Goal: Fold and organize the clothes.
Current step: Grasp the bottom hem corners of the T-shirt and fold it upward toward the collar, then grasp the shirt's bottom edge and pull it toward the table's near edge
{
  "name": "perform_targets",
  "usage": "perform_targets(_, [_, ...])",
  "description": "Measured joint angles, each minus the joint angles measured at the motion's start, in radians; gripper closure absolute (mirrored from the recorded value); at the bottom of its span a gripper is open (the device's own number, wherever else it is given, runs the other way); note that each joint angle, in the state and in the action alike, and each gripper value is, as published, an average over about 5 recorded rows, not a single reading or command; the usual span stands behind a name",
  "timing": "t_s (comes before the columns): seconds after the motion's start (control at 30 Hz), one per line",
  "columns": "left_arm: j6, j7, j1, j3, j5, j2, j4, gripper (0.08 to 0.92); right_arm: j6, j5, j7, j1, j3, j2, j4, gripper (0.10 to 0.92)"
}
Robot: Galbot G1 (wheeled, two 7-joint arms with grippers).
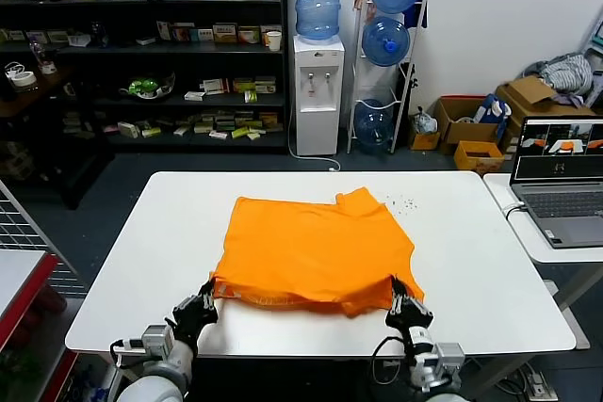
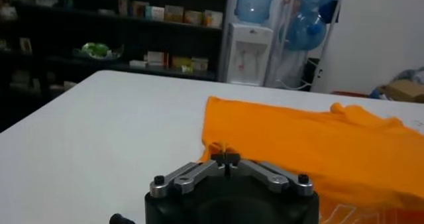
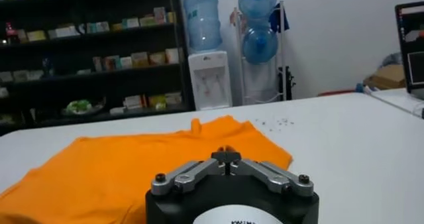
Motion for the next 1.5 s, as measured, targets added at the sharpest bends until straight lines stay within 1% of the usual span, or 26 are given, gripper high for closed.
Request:
perform_targets(0.17, [-0.002,0.0,-0.081,0.029,0.009,-0.012,0.069,0.906,-0.015,0.008,0.004,0.071,-0.018,0.011,-0.055,0.898])
perform_targets(0.23, [-0.002,0.003,-0.107,0.039,0.012,-0.016,0.094,0.888,-0.022,0.009,0.004,0.09,-0.024,0.015,-0.075,0.875])
perform_targets(0.3, [-0.002,0.007,-0.127,0.045,0.015,-0.019,0.114,0.854,-0.026,0.007,0.002,0.103,-0.028,0.016,-0.09,0.827])
perform_targets(0.43, [-0.002,0.014,-0.15,0.048,0.023,-0.02,0.136,0.738,-0.025,-0.008,-0.005,0.119,-0.026,0.014,-0.108,0.714])
perform_targets(0.47, [-0.002,0.016,-0.153,0.048,0.026,-0.018,0.139,0.712,-0.024,-0.013,-0.008,0.121,-0.024,0.012,-0.11,0.697])
perform_targets(0.6, [-0.002,0.02,-0.152,0.04,0.033,-0.008,0.141,0.6,-0.016,-0.035,-0.018,0.117,-0.008,-0.001,-0.114,0.567])
perform_targets(0.63, [-0.002,0.021,-0.148,0.038,0.034,-0.004,0.14,0.565,-0.015,-0.039,-0.022,0.112,-0.002,-0.007,-0.113,0.524])
perform_targets(0.77, [-0.006,0.031,-0.121,0.025,0.037,0.01,0.135,0.435,-0.016,-0.047,-0.037,0.076,0.025,-0.034,-0.111,0.411])
perform_targets(0.93, [-0.021,0.053,-0.076,0.018,0.039,0.011,0.147,0.296,-0.032,-0.035,-0.051,0.027,0.051,-0.066,-0.115,0.268])
perform_targets(1.03, [-0.03,0.068,-0.063,0.018,0.038,0.004,0.162,0.22,-0.049,-0.018,-0.055,0.011,0.057,-0.073,-0.116,0.216])
perform_targets(1.1, [-0.033,0.074,-0.059,0.02,0.037,-0.001,0.17,0.189,-0.06,-0.005,-0.057,0.004,0.058,-0.076,-0.117,0.207])
perform_targets(1.17, [-0.034,0.079,-0.058,0.023,0.036,-0.004,0.175,0.18,-0.07,0.007,-0.059,0.001,0.059,-0.077,-0.118,0.203])
perform_targets(1.37, [-0.039,0.089,-0.066,0.029,0.035,-0.012,0.196,0.177,-0.095,0.038,-0.063,-0.005,0.058,-0.08,-0.124,0.203])
perform_targets(1.47, [-0.043,0.09,-0.072,0.03,0.04,-0.02,0.21,0.177,-0.103,0.048,-0.066,-0.007,0.057,-0.079,-0.13,0.227])
perform_targets(1.5, [-0.044,0.09,-0.075,0.029,0.042,-0.023,0.214,0.177,-0.107,0.052,-0.067,-0.007,0.056,-0.079,-0.132,0.246])
